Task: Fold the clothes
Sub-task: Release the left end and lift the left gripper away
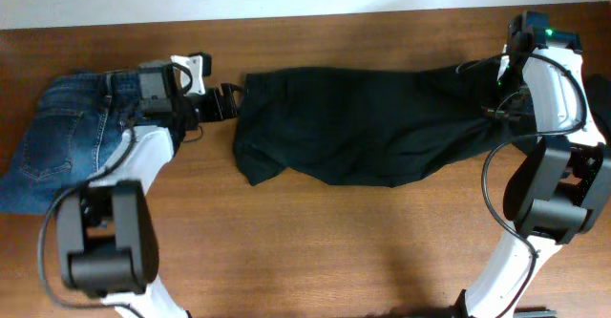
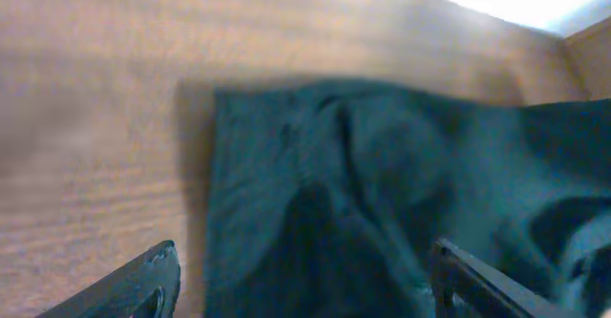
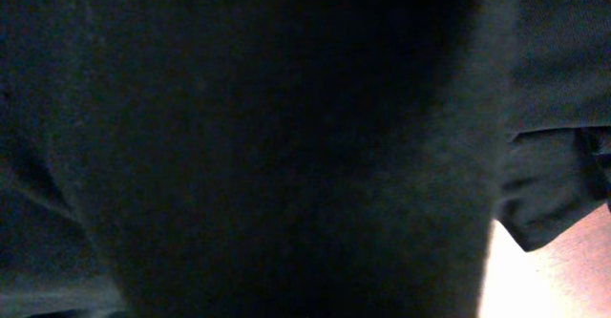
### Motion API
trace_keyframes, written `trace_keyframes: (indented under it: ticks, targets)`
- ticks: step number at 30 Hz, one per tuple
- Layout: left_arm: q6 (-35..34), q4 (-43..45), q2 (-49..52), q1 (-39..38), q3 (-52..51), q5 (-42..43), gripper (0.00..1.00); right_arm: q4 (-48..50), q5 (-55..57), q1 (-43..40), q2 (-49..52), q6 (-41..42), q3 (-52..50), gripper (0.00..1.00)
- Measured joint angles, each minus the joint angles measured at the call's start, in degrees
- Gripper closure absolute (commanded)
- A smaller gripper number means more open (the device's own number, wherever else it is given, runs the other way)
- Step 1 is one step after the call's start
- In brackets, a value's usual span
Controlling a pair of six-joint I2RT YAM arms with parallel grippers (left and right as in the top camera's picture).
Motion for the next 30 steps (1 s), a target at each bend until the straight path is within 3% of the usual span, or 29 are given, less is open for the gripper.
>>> trace_keyframes:
  ticks: [14, 15, 19, 20, 24, 30]
  targets:
    - [-0.3, -3.3, 7.7, -2.5, 0.8, -2.6, 0.18, 0.0, 0.0, 0.0, 0.0, 0.0, 0.0, 0.96]
    - [-0.1, -4.1, 7.7, -3.0, 1.2, -3.1, 0.26, 0.0, 0.0, 0.0, 0.0, 0.0, 0.0, 0.96]
    - [0.2, -7.6, 8.0, -4.6, 2.1, -4.5, 0.76, 0.0, -0.2, 0.0, 0.0, 0.0, 0.0, 0.96]
    - [0.3, -8.0, 8.3, -4.8, 2.1, -4.8, 0.83, 0.0, -0.2, 0.0, 0.0, 0.0, 0.0, 0.96]
    - [0.2, -8.5, 9.0, -5.0, 2.1, -4.9, 0.99, 0.0, -0.4, 0.0, 0.0, 0.0, 0.0, 0.96]
    - [0.5, -14.0, 9.1, -4.5, 5.0, -5.2, 1.0, 0.0, -0.4, 0.0, 0.0, 0.0, 0.0, 0.96]
